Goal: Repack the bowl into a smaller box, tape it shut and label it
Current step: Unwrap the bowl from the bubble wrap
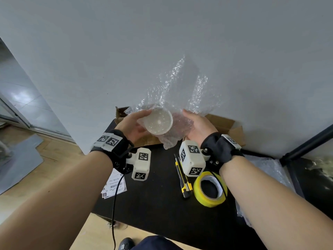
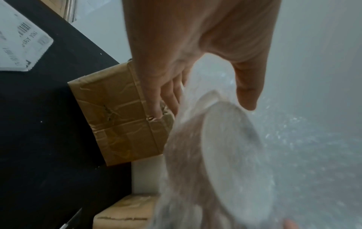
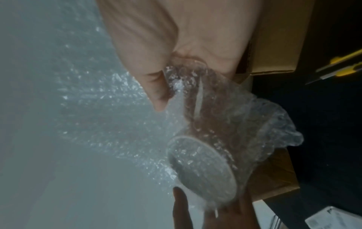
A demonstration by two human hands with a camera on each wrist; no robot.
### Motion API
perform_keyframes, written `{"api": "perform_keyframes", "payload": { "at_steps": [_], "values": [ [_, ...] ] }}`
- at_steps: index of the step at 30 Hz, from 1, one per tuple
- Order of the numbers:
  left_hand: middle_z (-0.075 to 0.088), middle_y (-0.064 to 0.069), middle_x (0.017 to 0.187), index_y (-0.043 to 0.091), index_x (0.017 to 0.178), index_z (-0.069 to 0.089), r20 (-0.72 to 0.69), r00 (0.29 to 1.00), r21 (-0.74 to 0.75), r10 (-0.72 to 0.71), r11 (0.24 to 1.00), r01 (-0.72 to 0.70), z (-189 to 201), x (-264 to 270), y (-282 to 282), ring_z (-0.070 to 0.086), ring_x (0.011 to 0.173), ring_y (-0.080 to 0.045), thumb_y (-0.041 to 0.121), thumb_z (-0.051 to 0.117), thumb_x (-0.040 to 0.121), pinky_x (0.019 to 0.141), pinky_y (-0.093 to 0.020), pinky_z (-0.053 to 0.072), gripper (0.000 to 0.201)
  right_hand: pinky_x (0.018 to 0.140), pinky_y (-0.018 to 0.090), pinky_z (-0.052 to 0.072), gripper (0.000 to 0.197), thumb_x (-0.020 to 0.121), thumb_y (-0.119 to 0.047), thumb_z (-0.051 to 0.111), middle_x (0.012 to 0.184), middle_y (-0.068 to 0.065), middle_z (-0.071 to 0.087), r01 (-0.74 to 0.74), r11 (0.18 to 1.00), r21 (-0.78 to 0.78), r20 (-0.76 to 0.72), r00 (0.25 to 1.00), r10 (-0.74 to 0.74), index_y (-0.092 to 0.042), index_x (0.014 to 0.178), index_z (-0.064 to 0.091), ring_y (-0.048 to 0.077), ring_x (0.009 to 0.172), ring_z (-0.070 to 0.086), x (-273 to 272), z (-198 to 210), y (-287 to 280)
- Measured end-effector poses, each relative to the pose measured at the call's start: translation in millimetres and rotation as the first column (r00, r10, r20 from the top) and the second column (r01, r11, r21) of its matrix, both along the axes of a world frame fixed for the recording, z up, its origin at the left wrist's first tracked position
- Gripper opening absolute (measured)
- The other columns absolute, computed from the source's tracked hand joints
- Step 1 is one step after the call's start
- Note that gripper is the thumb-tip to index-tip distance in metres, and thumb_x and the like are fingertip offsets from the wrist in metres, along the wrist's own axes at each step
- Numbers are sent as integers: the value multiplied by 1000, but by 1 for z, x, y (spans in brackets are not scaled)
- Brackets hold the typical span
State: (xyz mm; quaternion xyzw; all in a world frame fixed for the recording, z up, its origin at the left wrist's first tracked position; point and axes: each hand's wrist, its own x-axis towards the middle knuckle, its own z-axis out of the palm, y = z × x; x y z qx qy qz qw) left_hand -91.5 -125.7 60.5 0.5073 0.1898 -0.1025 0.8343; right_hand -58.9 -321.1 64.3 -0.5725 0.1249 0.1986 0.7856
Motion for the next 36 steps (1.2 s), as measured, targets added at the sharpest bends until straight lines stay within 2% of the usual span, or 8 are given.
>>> {"api": "perform_keyframes", "payload": {
  "at_steps": [4, 7, 9, 11, 17, 23, 29, 36],
  "values": [
    [52, -3, 130, 16, 141, 39, 88, 996, 292, 10, 956, -35, 1, 4, 15, 54, 114, -24, 33, 82, 66, 93, -39, 48, 88, 103, 45, 43, 42, 85, -24, 69, 118, 5, 62, 17, 993, -116, 28, 1000, -14, -10, 123, 58, 28, 117, 55, -4, -6, -3],
    [70, -7, 103, 8, 106, 64, 13, 957, 618, -291, 755, 221, 11, 3, 15, 66, 97, -21, 38, 81, 63, 91, -36, 51, 55, 81, 37, 52, 22, 90, -17, 63, 99, 5, 69, -56, 984, -168, 76, 995, 70, -7, 109, 64, 24, 97, 65, -12, -10, -3],
    [74, 4, 82, 12, 94, 65, -67, 903, 588, -425, 714, 380, 9, 0, 10, 68, 80, -8, 23, 70, 80, 79, -22, 55, 19, 90, 39, 49, 20, 90, -14, 62, 101, 4, 68, -60, 973, -223, 90, 993, 82, -10, 110, 63, 25, 104, 62, -17, -17, -2],
    [72, 6, 91, 20, 100, 63, -97, 850, 542, -517, 689, 481, -2, -3, 6, 66, 87, -5, 16, 66, 85, 75, -17, 53, 16, 102, 47, 43, 21, 90, -14, 63, 113, 9, 66, -67, 962, -264, 101, 990, 96, -12, 110, 63, 29, 114, 58, -22, -24, 1],
    [69, -10, 105, 14, 105, 66, -156, 920, 650, -359, 664, 370, -65, 1, 9, 65, 100, -27, 30, 74, 79, 96, -47, 49, 32, 103, 53, 41, 11, 87, -23, 67, 114, 16, 66, -95, 913, -397, 107, 983, 149, -16, 95, 67, 33, 112, 59, -35, -57, 0],
    [69, -15, 101, 3, 105, 66, -221, 936, 671, -274, 654, 350, -92, 2, 1, 66, 96, -29, 30, 68, 85, 92, -44, 52, 33, 102, 47, 44, 85, 48, -60, 77, 114, 7, 68, -64, 890, -452, -12, 998, 66, -10, 115, 64, 24, 108, 62, -35, -93, -4],
    [70, -14, 100, 3, 99, 68, -244, 936, 644, -252, 679, 351, -114, 2, -2, 66, 96, -28, 28, 69, 84, 89, -40, 52, 29, 102, 46, 44, 39, 80, -35, 72, 110, 7, 69, -64, 876, -478, -118, 993, 8, -10, 109, 66, 24, 105, 63, -38, -105, -4],
    [65, -11, 94, 3, 102, 63, -358, 902, 611, -243, 670, 422, -129, 8, -7, 61, 85, -22, 23, 67, 85, 82, -30, 53, 27, 100, 41, 46, 7, 91, -19, 61, 110, 9, 68, -11, 874, -485, -206, 973, -102, -22, 85, 62, 25, 104, 63, -42, -119, -3]
  ]
}}
